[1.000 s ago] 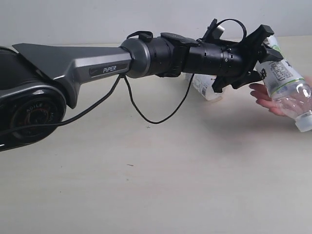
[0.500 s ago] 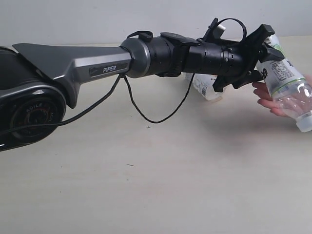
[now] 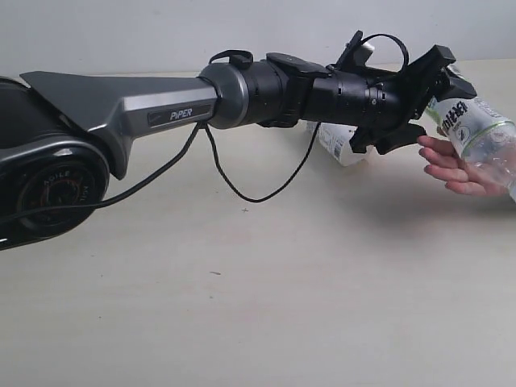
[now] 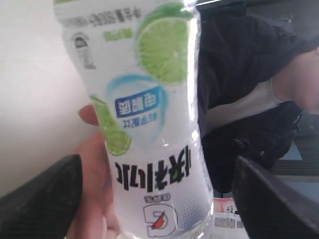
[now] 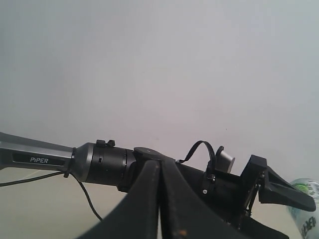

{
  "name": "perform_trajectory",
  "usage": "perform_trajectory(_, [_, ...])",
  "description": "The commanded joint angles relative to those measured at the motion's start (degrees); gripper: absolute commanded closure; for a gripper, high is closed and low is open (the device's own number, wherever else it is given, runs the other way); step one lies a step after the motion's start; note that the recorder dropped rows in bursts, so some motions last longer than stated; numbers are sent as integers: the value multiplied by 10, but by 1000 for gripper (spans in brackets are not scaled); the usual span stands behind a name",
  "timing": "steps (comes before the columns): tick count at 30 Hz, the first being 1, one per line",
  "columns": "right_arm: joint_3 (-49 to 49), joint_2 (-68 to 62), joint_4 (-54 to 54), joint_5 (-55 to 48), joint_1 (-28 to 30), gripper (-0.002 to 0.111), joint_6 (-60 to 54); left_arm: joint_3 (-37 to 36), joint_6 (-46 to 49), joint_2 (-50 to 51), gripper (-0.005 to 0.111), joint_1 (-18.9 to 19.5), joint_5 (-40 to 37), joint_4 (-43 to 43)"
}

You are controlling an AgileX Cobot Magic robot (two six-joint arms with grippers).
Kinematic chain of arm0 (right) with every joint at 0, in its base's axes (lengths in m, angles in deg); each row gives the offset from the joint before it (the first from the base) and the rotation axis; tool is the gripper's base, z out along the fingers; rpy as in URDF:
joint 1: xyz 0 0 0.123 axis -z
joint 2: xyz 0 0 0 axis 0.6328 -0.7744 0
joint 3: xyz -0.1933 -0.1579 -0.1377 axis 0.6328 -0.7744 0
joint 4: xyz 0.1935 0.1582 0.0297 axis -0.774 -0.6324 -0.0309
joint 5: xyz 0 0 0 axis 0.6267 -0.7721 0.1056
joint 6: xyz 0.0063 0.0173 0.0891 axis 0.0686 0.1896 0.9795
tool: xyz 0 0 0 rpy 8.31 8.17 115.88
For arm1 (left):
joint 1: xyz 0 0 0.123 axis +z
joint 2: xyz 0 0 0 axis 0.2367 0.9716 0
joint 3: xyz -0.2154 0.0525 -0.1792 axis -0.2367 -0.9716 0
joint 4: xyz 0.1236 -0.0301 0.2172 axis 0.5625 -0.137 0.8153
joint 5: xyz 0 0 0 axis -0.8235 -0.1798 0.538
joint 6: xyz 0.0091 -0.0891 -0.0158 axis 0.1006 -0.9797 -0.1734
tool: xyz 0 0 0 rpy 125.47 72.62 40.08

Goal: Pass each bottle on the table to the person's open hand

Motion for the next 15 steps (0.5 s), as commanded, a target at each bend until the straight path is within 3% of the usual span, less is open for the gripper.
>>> perform_trajectory(1, [-2,3,1,-1,2,108,-3,4,7,-1,27,4,-5,8])
perform_trajectory(6, [-2,3,1,-1,2,108,-3,4,10,-1,27,6,-16,15])
perform_trajectory(13, [-2,3,1,-2,2,108,-3,4,22,-28,27,51,-103,44])
perform_trajectory(15, [-2,3,1,-2,2,108,-3,4,22,-36,33,63,-133,47])
